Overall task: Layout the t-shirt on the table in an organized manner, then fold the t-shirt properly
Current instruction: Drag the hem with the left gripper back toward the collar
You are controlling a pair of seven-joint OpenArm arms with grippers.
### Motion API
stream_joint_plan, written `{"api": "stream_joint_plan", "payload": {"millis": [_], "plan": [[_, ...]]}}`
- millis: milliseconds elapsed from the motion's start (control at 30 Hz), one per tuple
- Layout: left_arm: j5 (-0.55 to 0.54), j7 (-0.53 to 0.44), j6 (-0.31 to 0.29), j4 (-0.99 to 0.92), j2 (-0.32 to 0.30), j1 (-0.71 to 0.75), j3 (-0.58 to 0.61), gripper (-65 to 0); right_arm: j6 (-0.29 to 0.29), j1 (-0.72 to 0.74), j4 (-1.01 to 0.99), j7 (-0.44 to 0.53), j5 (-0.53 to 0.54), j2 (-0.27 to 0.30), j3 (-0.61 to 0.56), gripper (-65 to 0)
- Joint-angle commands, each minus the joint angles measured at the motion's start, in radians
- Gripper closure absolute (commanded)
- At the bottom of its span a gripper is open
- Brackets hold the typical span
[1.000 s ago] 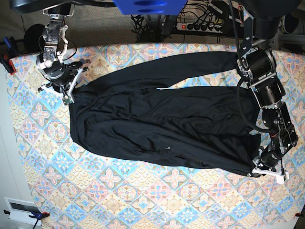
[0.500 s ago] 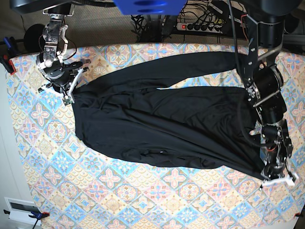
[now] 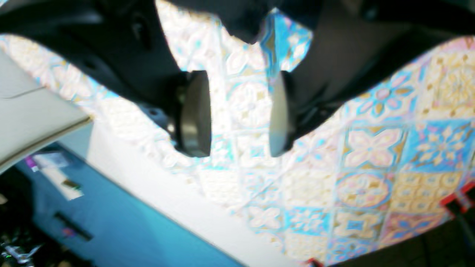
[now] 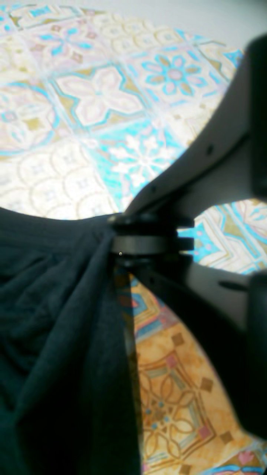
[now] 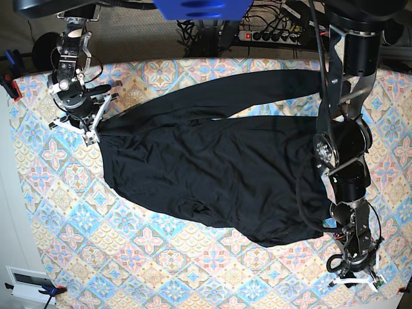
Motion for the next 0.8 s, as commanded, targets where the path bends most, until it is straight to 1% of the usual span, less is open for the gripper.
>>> {"api": "stream_joint_plan", "payload": {"millis": [0,67,133,233,267,333,400,433,500,567,600,700,767], "plan": [[-0.001,0.027,-0.005,0.021,-0.009,-0.015,0.002,-27.7,-0.004,0.008,0.023,0.013,0.003,0.013,0.004,0.0],[-0.001,0.133,-0.005,0.092,-0.022,0.045,0.0,-27.7,-0.004,0.008,0.025,0.013,0.003,0.013,0.004,0.0],[-0.014,0.24,-0.019,0.238,-0.03,0.161,0.0,-27.7,-0.004,0.008,0.025,0.013,0.003,0.013,-0.001,0.0],[-0.097,0.407,-0.07,0.538,-0.032,0.378,0.0,-27.7,-0.004,0.008,0.025,0.015,0.003,0.016,-0.036,0.0],[-0.128,0.47,-0.091,0.636,-0.044,0.451,0.0,-27.7,-0.004,0.008,0.027,0.016,0.003,0.016,-0.045,0.0],[-0.185,0.576,-0.117,0.779,-0.069,0.571,0.0,-27.7,-0.004,0.008,0.028,0.016,0.003,0.016,-0.057,0.0],[-0.241,0.654,-0.134,0.873,-0.076,0.669,0.0,-27.7,-0.004,0.008,0.028,0.016,0.003,0.016,-0.067,0.0],[-0.268,0.702,-0.14,0.919,-0.099,0.726,0.0,-27.7,-0.004,0.008,0.028,0.016,0.003,0.016,-0.073,0.0],[-0.311,0.743,-0.154,0.985,-0.128,0.817,0.002,-27.7,-0.004,0.008,0.028,0.016,0.003,0.016,-0.073,0.0],[-0.337,0.748,-0.165,1.017,-0.138,0.893,0.002,-27.7,-0.004,0.008,0.023,0.016,0.003,0.016,-0.073,0.0],[-0.343,0.748,-0.166,1.019,-0.158,0.916,0.003,-27.7,-0.004,0.008,0.023,0.018,0.003,0.016,-0.073,0.0],[-0.35,0.742,-0.166,1.002,-0.205,0.953,0.104,-27.7,-0.004,0.008,0.023,0.018,0.003,0.016,-0.083,0.0],[-0.349,0.694,-0.166,0.986,-0.225,0.961,0.154,-27.7,-0.004,0.008,0.023,0.018,0.003,0.016,-0.097,0.0]]}}
